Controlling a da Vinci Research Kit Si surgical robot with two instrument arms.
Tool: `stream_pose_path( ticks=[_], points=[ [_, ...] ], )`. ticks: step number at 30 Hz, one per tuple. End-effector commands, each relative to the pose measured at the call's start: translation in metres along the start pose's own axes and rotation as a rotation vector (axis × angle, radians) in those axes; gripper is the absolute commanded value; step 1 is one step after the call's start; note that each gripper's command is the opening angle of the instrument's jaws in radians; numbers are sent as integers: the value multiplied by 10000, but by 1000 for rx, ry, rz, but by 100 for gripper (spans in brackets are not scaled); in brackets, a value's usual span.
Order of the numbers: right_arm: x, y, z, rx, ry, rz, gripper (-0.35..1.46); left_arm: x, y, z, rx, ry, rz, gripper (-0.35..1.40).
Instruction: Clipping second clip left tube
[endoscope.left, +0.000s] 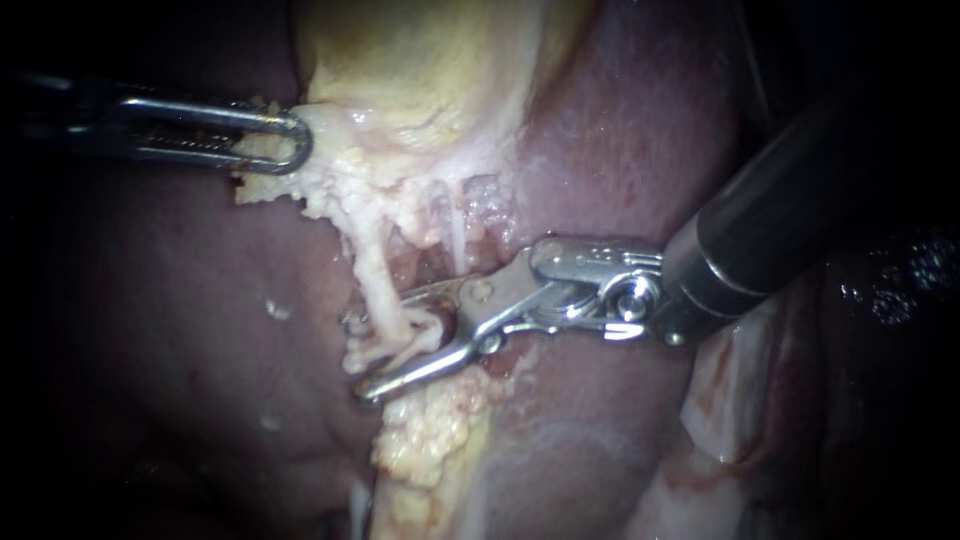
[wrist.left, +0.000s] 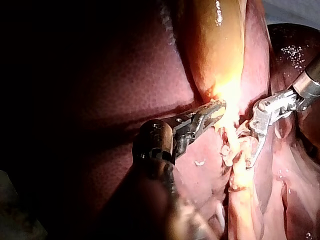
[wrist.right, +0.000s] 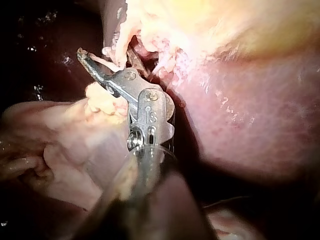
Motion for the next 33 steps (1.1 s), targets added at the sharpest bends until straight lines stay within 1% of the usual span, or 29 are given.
stream_pose_path(
  ticks=[1, 3, 6, 15, 17, 19, 20, 24, 26, 31, 33],
  points=[
    [1, 1, 3, -1, 4, -1, 45, 0, 0, 0, 0, 0, 0, -35],
    [3, 1, 7, 1, 13, 4, 45, 0, 0, 0, 0, 0, 0, -35],
    [5, -6, 12, 19, 21, 1, 45, 0, 0, 0, 0, 0, 0, -35],
    [10, -46, 19, 61, 13, 0, 42, 0, 0, 0, 0, 0, 0, -35],
    [10, -54, 18, 66, 6, 0, 41, 0, 0, 0, 0, 0, 0, -35],
    [10, -59, 17, 67, -7, 0, 39, 0, 0, 0, 0, 0, 0, -35],
    [10, -62, 17, 66, -19, 0, 38, 0, 0, 0, 0, 0, 0, -35],
    [10, -66, 16, 60, -54, 3, 32, 0, 0, 0, 0, 0, 0, -35],
    [12, -66, 16, 61, -53, 4, 25, 0, 0, 0, 0, 0, 0, -35],
    [15, -70, 16, 63, -53, 4, -6, 0, 0, 0, 0, 0, 0, -35],
    [15, -71, 16, 65, -53, 28, -17, 0, -1, 0, 0, 0, 0, -35]
  ],
)
